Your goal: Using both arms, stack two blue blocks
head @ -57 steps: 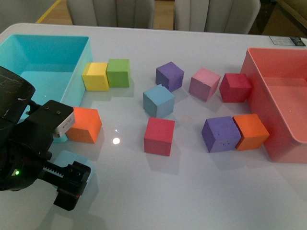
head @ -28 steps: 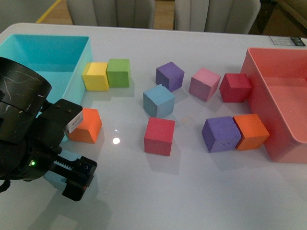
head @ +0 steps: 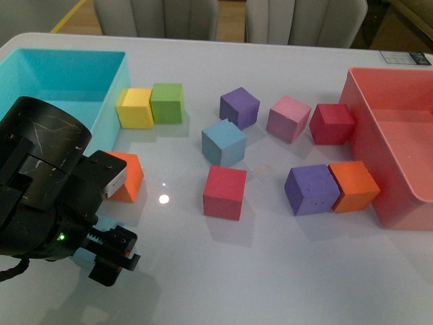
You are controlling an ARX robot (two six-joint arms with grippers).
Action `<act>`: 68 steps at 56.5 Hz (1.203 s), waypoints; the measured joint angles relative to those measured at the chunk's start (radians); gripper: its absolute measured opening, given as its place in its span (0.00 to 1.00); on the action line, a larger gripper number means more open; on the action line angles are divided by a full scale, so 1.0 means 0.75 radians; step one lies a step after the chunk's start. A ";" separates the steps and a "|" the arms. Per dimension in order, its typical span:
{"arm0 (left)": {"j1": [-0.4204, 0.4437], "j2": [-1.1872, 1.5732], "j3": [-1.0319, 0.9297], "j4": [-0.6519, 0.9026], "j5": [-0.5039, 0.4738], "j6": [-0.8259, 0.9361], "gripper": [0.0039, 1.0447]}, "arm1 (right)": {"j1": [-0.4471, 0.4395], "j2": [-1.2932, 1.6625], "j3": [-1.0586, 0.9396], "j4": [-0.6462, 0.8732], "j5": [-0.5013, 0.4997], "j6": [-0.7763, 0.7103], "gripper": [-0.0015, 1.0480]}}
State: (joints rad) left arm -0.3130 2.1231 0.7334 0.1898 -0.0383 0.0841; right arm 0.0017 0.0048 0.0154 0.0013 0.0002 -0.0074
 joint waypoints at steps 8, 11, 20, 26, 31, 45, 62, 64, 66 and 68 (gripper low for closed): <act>-0.007 -0.013 -0.004 -0.010 -0.003 -0.006 0.53 | 0.000 0.000 0.000 0.000 0.000 0.000 0.91; -0.010 -0.025 -0.012 -0.015 -0.010 -0.008 0.49 | 0.000 0.000 0.000 0.000 0.001 0.000 0.91; -0.026 -0.112 -0.048 -0.072 -0.042 -0.010 0.44 | 0.000 0.000 0.000 0.000 0.001 0.000 0.91; -0.039 -0.202 -0.066 -0.137 -0.054 -0.010 0.42 | 0.000 0.000 0.000 0.000 0.000 0.000 0.91; -0.054 -0.302 -0.066 -0.207 -0.054 -0.010 0.40 | 0.000 0.000 0.000 0.000 0.000 0.000 0.91; -0.100 -0.459 0.113 -0.395 -0.038 -0.008 0.39 | 0.000 0.000 0.000 0.000 0.000 0.000 0.91; -0.157 -0.278 0.572 -0.570 -0.030 0.064 0.39 | 0.000 0.000 0.000 0.000 0.000 0.000 0.91; -0.162 -0.240 0.628 -0.592 -0.030 0.074 0.39 | 0.000 0.000 0.000 0.000 0.001 0.000 0.91; -0.167 -0.199 0.686 -0.617 -0.030 0.084 0.39 | 0.000 0.000 0.000 0.000 0.001 0.000 0.91; -0.173 -0.158 0.743 -0.641 -0.029 0.094 0.39 | 0.000 0.000 0.000 0.000 0.000 0.000 0.91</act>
State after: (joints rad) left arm -0.4427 2.0045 1.2907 -0.2913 -0.0601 0.1547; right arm 0.0017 0.0048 0.0154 0.0013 0.0002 -0.0074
